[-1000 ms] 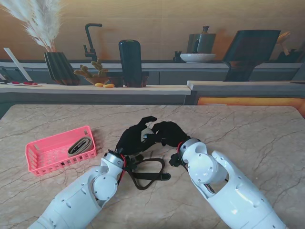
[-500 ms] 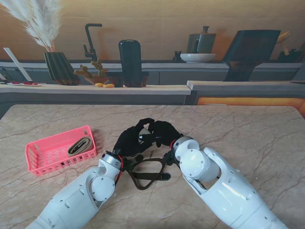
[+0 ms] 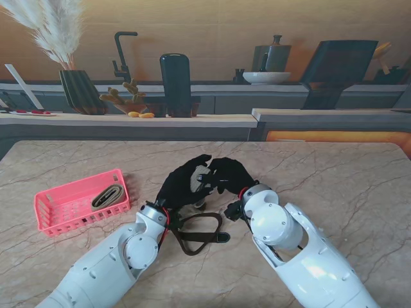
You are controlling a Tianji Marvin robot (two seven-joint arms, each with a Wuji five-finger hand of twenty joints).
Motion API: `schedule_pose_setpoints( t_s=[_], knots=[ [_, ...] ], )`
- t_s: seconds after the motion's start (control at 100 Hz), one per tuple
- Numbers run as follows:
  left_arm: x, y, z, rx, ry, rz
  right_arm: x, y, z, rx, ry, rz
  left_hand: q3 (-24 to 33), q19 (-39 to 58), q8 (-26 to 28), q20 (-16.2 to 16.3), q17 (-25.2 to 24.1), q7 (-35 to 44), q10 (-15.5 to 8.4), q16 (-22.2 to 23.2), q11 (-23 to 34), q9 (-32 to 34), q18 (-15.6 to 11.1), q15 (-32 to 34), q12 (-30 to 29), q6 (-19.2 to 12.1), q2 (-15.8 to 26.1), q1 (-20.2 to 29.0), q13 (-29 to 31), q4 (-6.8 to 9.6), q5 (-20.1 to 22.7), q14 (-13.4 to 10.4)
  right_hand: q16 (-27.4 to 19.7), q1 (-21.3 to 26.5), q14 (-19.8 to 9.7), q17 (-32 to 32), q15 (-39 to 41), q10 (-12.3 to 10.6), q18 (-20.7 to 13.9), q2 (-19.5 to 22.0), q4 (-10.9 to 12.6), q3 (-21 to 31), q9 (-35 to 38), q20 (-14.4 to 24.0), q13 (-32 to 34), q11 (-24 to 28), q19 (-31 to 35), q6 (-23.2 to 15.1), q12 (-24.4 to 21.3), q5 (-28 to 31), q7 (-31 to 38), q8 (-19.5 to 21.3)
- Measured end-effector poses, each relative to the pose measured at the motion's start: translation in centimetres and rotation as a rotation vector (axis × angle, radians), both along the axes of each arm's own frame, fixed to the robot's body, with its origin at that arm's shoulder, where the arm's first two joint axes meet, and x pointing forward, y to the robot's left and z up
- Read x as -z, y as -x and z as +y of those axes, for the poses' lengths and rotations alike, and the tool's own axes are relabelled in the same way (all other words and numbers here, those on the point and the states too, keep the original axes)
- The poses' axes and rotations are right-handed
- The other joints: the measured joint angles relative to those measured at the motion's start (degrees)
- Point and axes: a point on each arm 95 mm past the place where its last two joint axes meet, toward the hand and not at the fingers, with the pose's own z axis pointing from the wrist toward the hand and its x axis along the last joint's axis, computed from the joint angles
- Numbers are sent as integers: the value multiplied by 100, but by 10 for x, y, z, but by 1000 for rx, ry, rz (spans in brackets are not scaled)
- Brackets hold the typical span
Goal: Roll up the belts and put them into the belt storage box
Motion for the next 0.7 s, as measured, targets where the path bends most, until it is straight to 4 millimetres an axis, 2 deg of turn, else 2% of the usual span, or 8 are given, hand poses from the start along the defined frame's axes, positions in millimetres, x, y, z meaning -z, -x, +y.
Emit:
schedule_pose_setpoints(
  t_s=[0.19, 0.33, 0.43, 0.48, 0.51, 0.58, 0.63, 0.7],
  knots=[
    [1, -1, -1, -12, 0, 24, -5, 1, -6, 48, -55, -10, -13, -7, 0, 89, -40, -1, 62, -330, -60, -28, 16, -325, -144, -2, 66, 284, 0, 0, 0, 0, 3, 54, -51, -1, 53, -44, -10, 0, 0, -12, -15, -3, -1, 54, 0, 0, 8, -61, 0, 2],
    [2, -3, -2, -23, 23, 77, -5, 2, -5, 61, -111, 10, 25, -44, 102, 90, 221, 145, 67, -810, -47, 687, -97, -453, -351, 7, 337, 723, 235, 12, -67, 0, 4, 155, -63, -1, 54, -58, -11, 0, 0, -24, -15, -5, -1, 55, 0, 0, 8, -136, 0, 2],
    [1, -3, -4, -35, 82, 145, -6, 3, -5, 68, -129, 10, 71, -46, 222, 90, 377, 296, 65, -1061, -20, 1019, -174, -405, -438, 124, 509, 1221, 418, 101, -67, 1, 4, 193, -115, -1, 54, -105, -11, 0, 0, -24, -64, -5, -2, 66, 0, 0, 8, -259, 0, 2],
    [0, -2, -6, -38, 101, 164, -6, 3, -5, 70, -134, 5, -123, -56, 269, 87, 522, 481, 55, -1185, -182, 1511, -199, -281, -48, 127, 509, 1728, 614, 88, -58, 22, 4, 229, -134, -1, 54, -118, -14, 0, 0, -25, -64, -5, -2, 66, 0, 0, 8, -295, 0, 2],
    [0, -1, -7, -38, 109, 172, -6, 4, -5, 71, -137, 0, -410, -52, 376, 58, 658, 613, -15, -1197, -382, 1884, -242, -199, 264, 127, 508, 2084, 761, -12, 47, 59, 4, 231, -139, -1, 54, -122, -14, 0, 0, -25, -68, -5, -2, 66, 0, 0, 8, -296, 0, 2],
    [-2, 0, -9, -30, 137, 203, -6, 5, -5, 73, -141, -19, -892, 245, 602, 32, 995, 1008, -23, -992, -461, 2242, -257, 189, 1065, 128, 502, 2418, 985, -120, 425, 131, 4, 233, -151, -1, 54, -129, -15, 87, 0, -25, -73, -6, -2, 67, 0, 9, 8, -296, 0, 2],
    [-2, 1, -10, -16, 149, 227, -6, 6, -6, 73, -127, -41, -1066, 633, 885, 91, 1219, 1396, -31, -576, -104, 2242, -268, 624, 1727, 126, 502, 2486, 1119, -104, 546, 134, 4, 233, -163, -1, 54, -138, -19, 163, 0, -32, -75, -6, -2, 79, 0, 47, 8, -296, 2, 2],
    [-2, 1, -11, -9, 138, 225, -6, 6, -7, 70, -83, -79, -1163, 1148, 1255, 537, 1552, 1950, -35, 295, 389, 2242, -388, 1334, 2381, 125, 502, 2543, 1394, -101, 564, 37, 5, 233, -165, -6, 54, -141, -20, 175, 0, -61, -117, -56, -8, 125, -2, 58, 8, -296, 9, -4]
  ],
)
